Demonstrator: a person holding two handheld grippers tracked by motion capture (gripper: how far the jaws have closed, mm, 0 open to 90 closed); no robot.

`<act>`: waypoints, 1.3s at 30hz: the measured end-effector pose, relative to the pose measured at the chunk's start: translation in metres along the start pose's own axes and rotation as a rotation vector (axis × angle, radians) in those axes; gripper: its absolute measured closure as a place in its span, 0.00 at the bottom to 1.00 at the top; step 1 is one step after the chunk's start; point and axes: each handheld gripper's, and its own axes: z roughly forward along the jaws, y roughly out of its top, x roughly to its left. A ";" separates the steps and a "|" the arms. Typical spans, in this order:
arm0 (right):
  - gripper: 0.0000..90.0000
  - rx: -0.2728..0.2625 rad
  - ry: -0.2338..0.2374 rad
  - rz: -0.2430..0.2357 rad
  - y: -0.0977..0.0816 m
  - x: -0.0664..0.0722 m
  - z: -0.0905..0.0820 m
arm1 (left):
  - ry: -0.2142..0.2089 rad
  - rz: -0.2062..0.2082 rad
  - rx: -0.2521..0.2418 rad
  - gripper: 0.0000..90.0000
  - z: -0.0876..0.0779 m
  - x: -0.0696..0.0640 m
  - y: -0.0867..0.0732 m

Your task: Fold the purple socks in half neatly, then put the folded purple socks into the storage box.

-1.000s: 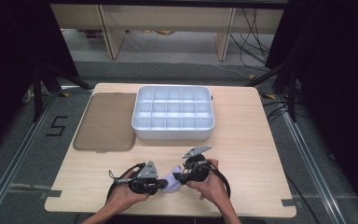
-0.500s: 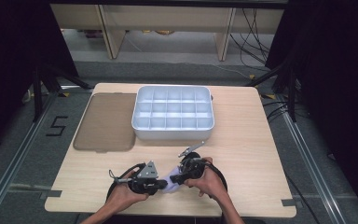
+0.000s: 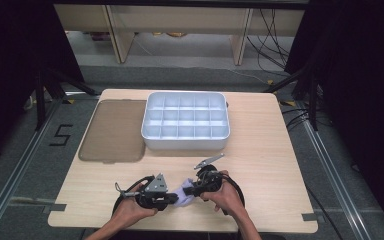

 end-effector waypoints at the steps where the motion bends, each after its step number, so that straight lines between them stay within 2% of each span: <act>1: 0.80 -0.014 -0.001 0.002 -0.001 0.001 0.000 | -0.002 0.007 0.001 0.89 -0.002 0.001 0.000; 4: 0.80 -0.011 0.014 -0.005 -0.001 0.001 -0.001 | 0.007 -0.011 -0.014 0.85 -0.010 0.004 -0.003; 8: 0.81 -0.027 -0.028 -0.027 -0.002 0.006 -0.005 | 0.004 -0.041 -0.051 0.79 -0.020 0.010 -0.005; 9: 0.81 -0.031 -0.004 -0.029 -0.002 0.007 -0.005 | 0.002 -0.043 -0.061 0.77 -0.024 0.011 -0.005; 10: 0.81 -0.036 -0.017 -0.040 -0.002 0.008 -0.007 | 0.002 -0.067 -0.077 0.76 -0.027 0.011 -0.006; 11: 0.81 -0.043 -0.035 -0.042 -0.002 0.011 -0.010 | 0.007 -0.052 -0.075 0.74 -0.030 0.012 -0.006; 12: 0.81 -0.048 -0.020 -0.038 -0.002 0.012 -0.011 | 0.003 -0.066 -0.089 0.72 -0.033 0.012 -0.007; 14: 0.82 -0.056 -0.046 -0.046 -0.002 0.014 -0.016 | 0.005 -0.082 -0.097 0.70 -0.037 0.012 -0.011; 15: 0.82 -0.063 -0.054 -0.048 -0.002 0.014 -0.017 | 0.012 -0.080 -0.095 0.68 -0.040 0.013 -0.014; 16: 0.82 -0.068 -0.057 -0.046 -0.002 0.015 -0.019 | 0.017 -0.098 -0.086 0.64 -0.043 0.013 -0.017; 17: 0.82 -0.073 -0.048 -0.050 -0.002 0.015 -0.020 | 0.021 -0.094 -0.076 0.62 -0.045 0.015 -0.019; 18: 0.82 -0.073 -0.036 -0.046 -0.002 0.016 -0.021 | 0.023 -0.110 -0.095 0.60 -0.046 0.015 -0.023; 19: 0.82 -0.082 -0.068 -0.060 -0.001 0.018 -0.024 | 0.033 -0.127 -0.092 0.56 -0.048 0.015 -0.025; 20: 0.82 -0.085 -0.068 -0.062 0.000 0.019 -0.026 | 0.045 -0.121 -0.085 0.52 -0.051 0.016 -0.027; 21: 0.82 -0.090 -0.088 -0.071 0.001 0.022 -0.028 | 0.056 -0.141 -0.082 0.48 -0.053 0.016 -0.029; 22: 0.82 -0.096 -0.106 -0.098 0.003 0.024 -0.031 | 0.063 -0.130 -0.080 0.45 -0.055 0.016 -0.031; 24: 0.82 -0.111 -0.126 -0.125 0.005 0.028 -0.034 | 0.087 -0.124 -0.060 0.43 -0.059 0.017 -0.035; 25: 0.82 -0.127 -0.139 -0.128 0.006 0.030 -0.035 | 0.089 -0.146 -0.062 0.41 -0.058 0.015 -0.037; 26: 0.82 -0.108 -0.137 -0.127 0.007 0.031 -0.037 | 0.091 -0.131 -0.050 0.41 -0.060 0.016 -0.039; 28: 0.82 -0.110 -0.149 -0.136 0.008 0.032 -0.038 | 0.099 -0.128 -0.042 0.40 -0.060 0.016 -0.041; 29: 0.82 -0.111 -0.158 -0.163 0.009 0.031 -0.038 | 0.103 -0.121 -0.029 0.39 -0.061 0.016 -0.043; 30: 0.82 -0.112 -0.165 -0.154 0.009 0.032 -0.038 | 0.105 -0.107 -0.013 0.39 -0.063 0.017 -0.043; 32: 0.82 -0.127 -0.171 -0.157 0.010 0.032 -0.037 | 0.114 -0.151 -0.038 0.38 -0.062 0.014 -0.046; 33: 0.82 -0.107 -0.165 -0.154 0.012 0.033 -0.040 | 0.121 -0.146 -0.030 0.37 -0.063 0.014 -0.046; 34: 0.81 -0.112 -0.168 -0.150 0.012 0.033 -0.040 | 0.124 -0.120 -0.006 0.37 -0.066 0.016 -0.047; 35: 0.81 -0.125 -0.174 -0.155 0.013 0.033 -0.039 | 0.125 -0.114 -0.003 0.36 -0.067 0.016 -0.047; 36: 0.81 -0.121 -0.177 -0.162 0.014 0.033 -0.039 | 0.129 -0.143 -0.014 0.36 -0.067 0.015 -0.048; 38: 0.82 -0.115 -0.177 -0.170 0.017 0.033 -0.040 | 0.139 -0.130 0.000 0.35 -0.069 0.016 -0.050; 39: 0.81 -0.135 -0.184 -0.178 0.018 0.032 -0.039 | 0.140 -0.148 -0.004 0.35 -0.068 0.016 -0.051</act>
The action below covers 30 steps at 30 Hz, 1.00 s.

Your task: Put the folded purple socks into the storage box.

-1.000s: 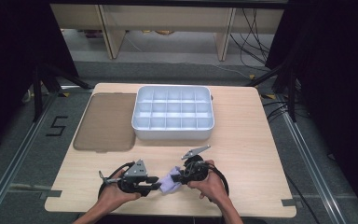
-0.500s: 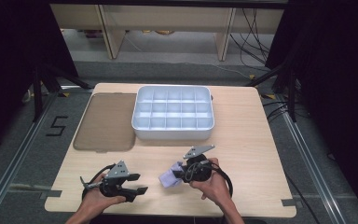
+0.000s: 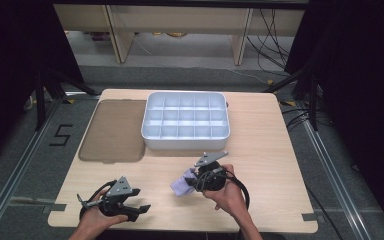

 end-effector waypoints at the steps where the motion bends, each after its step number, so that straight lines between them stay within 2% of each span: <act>1: 0.81 0.028 0.004 0.007 0.002 0.000 -0.002 | -0.003 0.027 0.011 0.35 -0.001 0.002 0.000; 3: 0.81 0.010 -0.006 -0.012 0.002 -0.003 -0.002 | 0.008 -0.005 0.012 0.35 0.001 0.000 -0.003; 4: 0.81 0.018 -0.006 0.002 0.003 -0.003 -0.004 | -0.002 0.000 0.021 0.35 0.001 0.000 -0.004; 6: 0.81 0.025 -0.011 0.006 0.004 -0.004 -0.005 | 0.009 0.029 0.032 0.34 0.001 0.001 -0.004; 7: 0.81 0.023 -0.010 0.020 0.005 -0.005 -0.005 | 0.006 0.029 0.038 0.32 0.001 0.001 -0.004; 8: 0.81 0.011 -0.016 0.007 0.006 -0.007 -0.005 | 0.008 0.020 0.029 0.32 0.002 0.000 -0.005; 9: 0.81 0.022 -0.026 -0.010 0.008 -0.009 -0.005 | 0.006 0.024 0.029 0.32 0.001 0.001 -0.005; 10: 0.81 0.032 -0.017 -0.003 0.009 -0.010 -0.006 | 0.005 0.011 0.018 0.32 0.002 0.000 -0.005; 11: 0.81 0.019 -0.019 0.006 0.010 -0.010 -0.006 | 0.013 0.004 0.029 0.31 0.001 0.000 -0.005; 15: 0.81 0.012 -0.034 -0.017 0.019 -0.018 -0.008 | 0.016 0.003 0.031 0.30 0.002 0.000 -0.006; 16: 0.81 0.025 -0.040 -0.015 0.021 -0.020 -0.010 | 0.014 0.009 0.033 0.29 0.001 0.000 -0.006; 17: 0.81 0.009 -0.039 -0.027 0.022 -0.021 -0.009 | 0.016 0.017 0.030 0.29 0.001 0.000 -0.006; 19: 0.81 0.010 -0.038 -0.006 0.025 -0.023 -0.011 | 0.016 0.017 0.032 0.29 0.001 0.000 -0.007; 20: 0.81 0.017 -0.053 -0.014 0.026 -0.025 -0.012 | 0.014 0.017 0.034 0.29 0.002 0.000 -0.007; 21: 0.81 0.007 -0.052 0.004 0.026 -0.025 -0.012 | 0.012 0.019 0.038 0.29 0.002 0.000 -0.007; 22: 0.81 0.004 -0.042 -0.023 0.027 -0.028 -0.014 | 0.013 0.021 0.039 0.29 0.002 0.000 -0.007; 23: 0.81 0.005 -0.058 0.008 0.028 -0.029 -0.016 | 0.014 0.020 0.039 0.29 0.002 0.000 -0.007; 26: 0.81 -0.006 -0.077 -0.013 0.031 -0.037 -0.021 | 0.012 0.025 0.042 0.28 0.001 0.000 -0.007; 27: 0.81 0.011 -0.075 -0.006 0.033 -0.039 -0.024 | 0.013 0.023 0.037 0.28 0.001 0.000 -0.007; 30: 0.81 0.011 -0.103 -0.002 0.039 -0.048 -0.031 | 0.020 0.013 0.035 0.28 0.001 0.001 -0.007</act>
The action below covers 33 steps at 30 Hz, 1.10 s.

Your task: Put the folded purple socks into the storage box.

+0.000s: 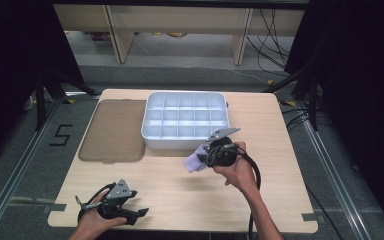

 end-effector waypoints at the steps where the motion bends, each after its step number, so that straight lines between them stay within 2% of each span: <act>1: 0.81 -0.005 0.002 -0.002 0.001 -0.003 0.000 | -0.005 0.007 -0.005 0.28 0.000 0.001 0.000; 2: 0.81 0.004 0.001 0.003 0.003 -0.005 -0.002 | -0.005 0.014 0.006 0.28 0.000 0.002 0.000; 3: 0.81 0.011 0.000 0.002 0.004 -0.009 -0.003 | 0.001 -0.009 0.005 0.28 0.001 0.002 -0.001; 4: 0.81 0.025 -0.017 0.032 0.006 -0.010 -0.007 | 0.001 -0.002 0.005 0.28 0.000 0.002 0.000; 7: 0.81 0.015 -0.039 0.033 0.011 -0.018 -0.011 | -0.001 -0.010 0.004 0.28 0.000 0.002 0.000; 10: 0.81 0.034 -0.058 0.022 0.016 -0.025 -0.017 | -0.008 0.012 0.010 0.28 0.000 0.002 0.000; 11: 0.81 0.036 -0.058 0.025 0.017 -0.026 -0.018 | -0.011 0.000 0.001 0.28 0.001 0.001 0.000; 13: 0.81 0.038 -0.068 0.033 0.021 -0.028 -0.022 | -0.010 0.007 0.012 0.28 0.000 0.002 0.000; 14: 0.81 0.032 -0.076 0.023 0.023 -0.030 -0.023 | -0.009 -0.009 0.008 0.28 0.001 0.002 -0.001; 15: 0.81 0.041 -0.082 0.044 0.025 -0.031 -0.026 | -0.005 -0.009 0.005 0.28 0.000 0.002 0.000; 16: 0.81 0.028 -0.089 0.059 0.026 -0.032 -0.027 | -0.007 0.005 0.011 0.27 -0.001 0.003 0.000; 18: 0.81 0.045 -0.095 0.046 0.029 -0.035 -0.030 | -0.010 -0.012 -0.002 0.27 0.001 0.003 0.000; 19: 0.81 0.045 -0.099 0.060 0.031 -0.037 -0.033 | 0.000 0.003 0.010 0.27 0.000 0.004 0.000; 20: 0.81 0.034 -0.099 0.063 0.032 -0.039 -0.033 | -0.008 -0.006 0.008 0.27 0.000 0.003 -0.001; 24: 0.81 0.046 -0.113 0.049 0.036 -0.046 -0.036 | -0.002 0.001 0.011 0.27 0.000 0.004 0.000; 25: 0.81 0.038 -0.116 0.065 0.038 -0.047 -0.036 | -0.001 0.001 0.012 0.27 0.000 0.004 0.000; 29: 0.81 0.060 -0.129 0.066 0.042 -0.052 -0.038 | -0.009 -0.001 0.011 0.27 0.000 0.004 0.000; 33: 0.81 0.058 -0.136 0.071 0.046 -0.056 -0.038 | -0.013 -0.005 0.015 0.27 0.001 0.003 0.000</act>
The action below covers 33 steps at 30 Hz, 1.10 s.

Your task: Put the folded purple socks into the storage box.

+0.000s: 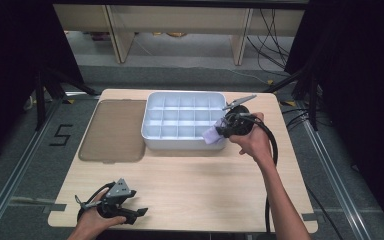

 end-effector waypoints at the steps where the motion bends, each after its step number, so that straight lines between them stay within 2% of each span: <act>1: 0.81 0.009 -0.013 -0.003 0.004 -0.004 0.000 | 0.007 0.000 0.000 0.27 0.001 0.001 0.000; 2: 0.81 0.010 -0.026 -0.001 0.006 -0.006 0.000 | 0.014 -0.018 -0.001 0.27 0.001 0.001 -0.001; 4: 0.81 0.013 -0.026 0.005 0.007 -0.008 0.000 | 0.007 -0.022 -0.003 0.27 0.001 0.001 -0.001; 5: 0.81 0.018 -0.034 -0.002 0.009 -0.011 0.000 | 0.003 0.000 -0.001 0.26 0.001 0.002 0.000; 6: 0.81 0.027 -0.049 0.009 0.013 -0.014 0.001 | 0.004 -0.010 -0.008 0.26 0.001 0.001 0.000; 8: 0.81 0.046 -0.062 0.012 0.016 -0.018 0.002 | 0.003 -0.003 -0.004 0.26 0.001 0.001 0.000; 9: 0.81 0.055 -0.074 0.016 0.018 -0.020 0.003 | 0.011 -0.018 -0.002 0.26 0.001 0.001 0.000; 13: 0.81 0.071 -0.086 0.021 0.021 -0.026 0.008 | 0.008 -0.015 0.002 0.26 0.002 0.001 0.000; 14: 0.81 0.081 -0.096 0.022 0.022 -0.029 0.012 | 0.006 0.011 0.006 0.26 0.001 0.001 0.000; 17: 0.81 0.097 -0.102 0.012 0.024 -0.031 0.016 | 0.008 0.008 0.006 0.26 0.002 0.001 0.000; 18: 0.81 0.098 -0.118 0.014 0.025 -0.034 0.021 | -0.001 0.008 0.010 0.26 0.002 0.001 0.000; 19: 0.81 0.098 -0.118 0.014 0.025 -0.034 0.021 | -0.001 0.008 0.010 0.26 0.002 0.001 0.000; 20: 0.81 0.114 -0.126 0.021 0.027 -0.035 0.024 | 0.008 -0.012 0.005 0.26 0.002 0.000 0.000; 21: 0.81 0.114 -0.132 0.010 0.029 -0.035 0.026 | 0.007 0.004 0.005 0.26 0.002 0.001 0.000; 22: 0.81 0.124 -0.130 0.020 0.030 -0.035 0.028 | 0.009 0.008 0.006 0.26 0.002 0.001 0.000; 23: 0.81 0.119 -0.136 0.004 0.031 -0.036 0.031 | 0.010 0.008 0.005 0.26 0.002 0.001 0.000; 25: 0.81 0.140 -0.136 0.019 0.032 -0.035 0.032 | 0.009 0.007 0.005 0.26 0.002 0.001 0.000; 26: 0.81 0.151 -0.146 -0.001 0.033 -0.037 0.037 | 0.007 0.008 0.005 0.26 0.002 0.001 0.000; 29: 0.81 0.164 -0.151 0.002 0.033 -0.039 0.042 | 0.006 0.008 0.009 0.26 0.002 0.000 0.000; 30: 0.81 0.174 -0.152 0.001 0.033 -0.040 0.046 | 0.000 -0.011 0.009 0.26 0.003 -0.001 0.000; 32: 0.81 0.184 -0.150 0.007 0.033 -0.039 0.048 | -0.012 -0.004 -0.003 0.26 0.003 -0.001 0.000; 33: 0.81 0.190 -0.159 -0.009 0.034 -0.040 0.050 | -0.011 -0.004 -0.003 0.26 0.004 -0.001 0.000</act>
